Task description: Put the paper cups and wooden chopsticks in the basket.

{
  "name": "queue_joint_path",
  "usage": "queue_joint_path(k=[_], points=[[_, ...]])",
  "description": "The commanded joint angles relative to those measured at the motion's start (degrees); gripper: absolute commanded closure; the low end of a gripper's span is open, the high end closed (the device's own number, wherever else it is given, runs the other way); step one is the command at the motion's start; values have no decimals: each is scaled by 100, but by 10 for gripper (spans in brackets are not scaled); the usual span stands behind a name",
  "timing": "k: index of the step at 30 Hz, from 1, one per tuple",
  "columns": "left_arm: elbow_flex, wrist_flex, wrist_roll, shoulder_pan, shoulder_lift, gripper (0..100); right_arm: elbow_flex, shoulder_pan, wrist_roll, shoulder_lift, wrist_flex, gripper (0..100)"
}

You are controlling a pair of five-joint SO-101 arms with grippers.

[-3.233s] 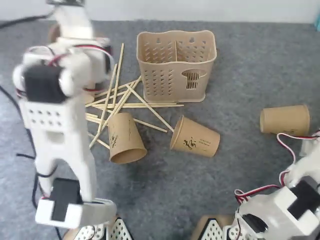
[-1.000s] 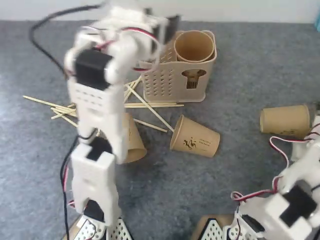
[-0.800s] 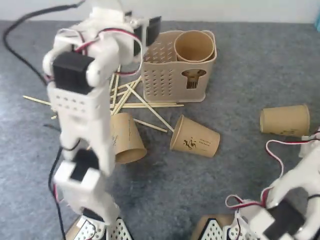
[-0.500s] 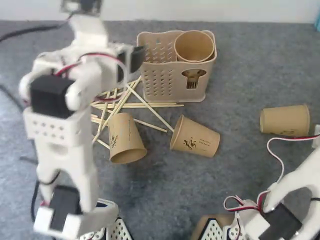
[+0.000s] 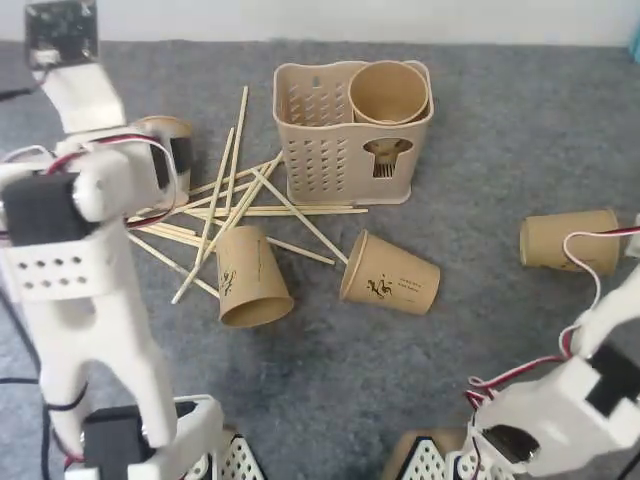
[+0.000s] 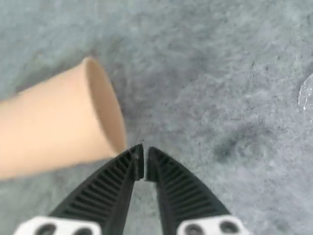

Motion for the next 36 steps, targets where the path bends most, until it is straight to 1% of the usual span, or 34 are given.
queue_joint_path(k=[1,7,12,16,21,26,29,32,36], points=[[215,158,18,-193,-220,793,-343,57,-229,268,-312,991],[453,149,0,-378,-229,793,-352,-22,-589,1051,-857,991],[453,158,-167,-475,-229,793,-334,-400,-615,1262,-760,990],[453,167,-176,-475,-229,793,-360,-787,-642,1200,-611,990],[453,167,-176,-475,-229,793,-352,-1191,-1099,857,-646,990],[453,167,-176,-475,-229,793,-352,-1604,-1152,488,-655,990],[453,158,-185,-475,-229,793,-352,-1859,-1407,374,-655,990],[453,158,-185,-475,-229,793,-352,-2185,-1609,242,-743,990],[453,158,-185,-545,-229,793,-352,-2598,-1635,198,-989,990]])
